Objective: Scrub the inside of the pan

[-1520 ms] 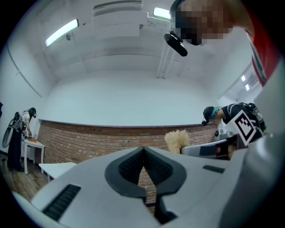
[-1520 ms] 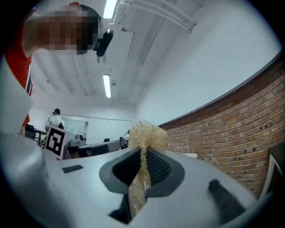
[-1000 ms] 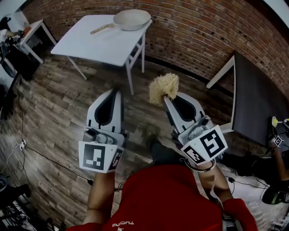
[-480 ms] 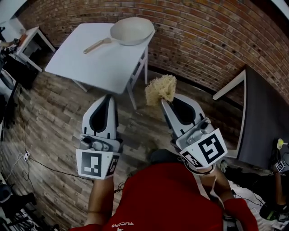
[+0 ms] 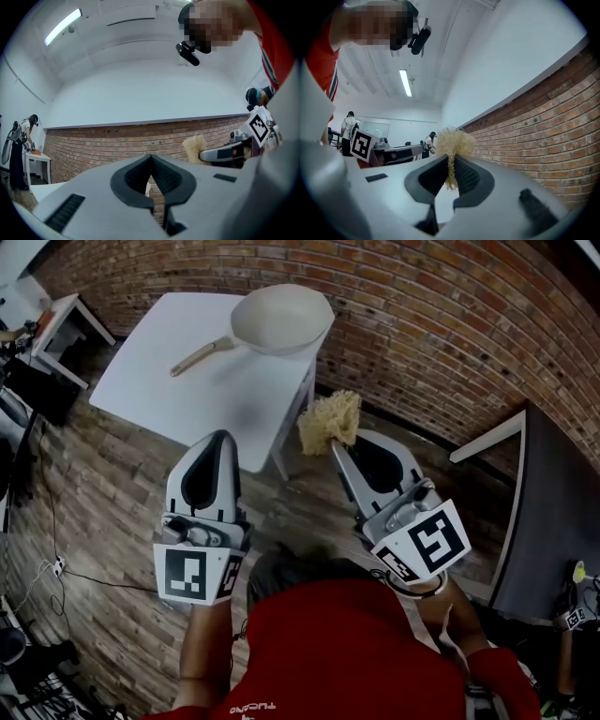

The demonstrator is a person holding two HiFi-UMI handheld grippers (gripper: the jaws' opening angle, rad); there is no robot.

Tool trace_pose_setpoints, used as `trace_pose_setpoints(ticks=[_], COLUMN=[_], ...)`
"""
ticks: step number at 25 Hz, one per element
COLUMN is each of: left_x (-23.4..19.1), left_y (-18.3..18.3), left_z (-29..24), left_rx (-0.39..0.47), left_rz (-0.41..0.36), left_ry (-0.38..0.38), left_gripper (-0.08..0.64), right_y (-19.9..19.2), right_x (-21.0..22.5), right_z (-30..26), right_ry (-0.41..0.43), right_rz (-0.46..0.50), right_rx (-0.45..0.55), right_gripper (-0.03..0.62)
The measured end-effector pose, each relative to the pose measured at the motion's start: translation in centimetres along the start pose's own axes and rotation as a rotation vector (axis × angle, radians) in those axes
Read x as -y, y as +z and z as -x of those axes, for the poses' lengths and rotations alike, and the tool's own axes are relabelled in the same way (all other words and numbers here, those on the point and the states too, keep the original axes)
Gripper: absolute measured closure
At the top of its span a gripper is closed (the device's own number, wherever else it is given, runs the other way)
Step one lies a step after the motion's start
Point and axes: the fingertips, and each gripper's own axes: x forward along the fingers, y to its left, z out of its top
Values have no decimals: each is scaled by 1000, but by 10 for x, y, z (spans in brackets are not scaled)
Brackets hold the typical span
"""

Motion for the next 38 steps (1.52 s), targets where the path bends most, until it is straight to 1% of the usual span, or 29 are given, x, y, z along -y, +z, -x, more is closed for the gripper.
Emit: trace_pose_setpoints(ticks=[5, 8, 13, 16, 19, 23, 27, 31, 34, 38], left_x=[-43, -69, -114, -138, -163, -194, -211, -223, -225, -229], left_y=[-7, -14, -30, -35, -41, -58, -69, -83, -91, -100], left_z=[-37, -61, -102, -126, -149, -175, -197, -219, -237, -258], left_rx=[5, 11, 14, 35, 51, 25, 8, -29, -39, -70], left_rz=[-2, 0, 15, 33, 36, 23, 22, 38, 31, 18], left_ry=[-10, -31, -72, -118, -144, -153, -184, -174, -176, -171], left_gripper=[548, 548, 547, 548, 546, 548, 547, 546, 546, 546], right_y=[-5, -6, -13, -18, -21, -28, -34, -41, -45, -51], right_x=[15, 27, 47, 52, 61, 75, 89, 109, 130, 154], right_z=[-49, -82, -147, -181, -210, -239, -262, -276, -284, -296], right_ry=[-7, -27, -83, -117, -155, -206, -240, -258, -264, -273], right_rz=[2, 8, -6, -10, -2, -9, -10, -12, -19, -64], right_rx=[-14, -8, -10, -25, -33, -49, -69, -89, -100, -115], right_gripper=[543, 543, 543, 543, 543, 543, 543, 543, 543, 543])
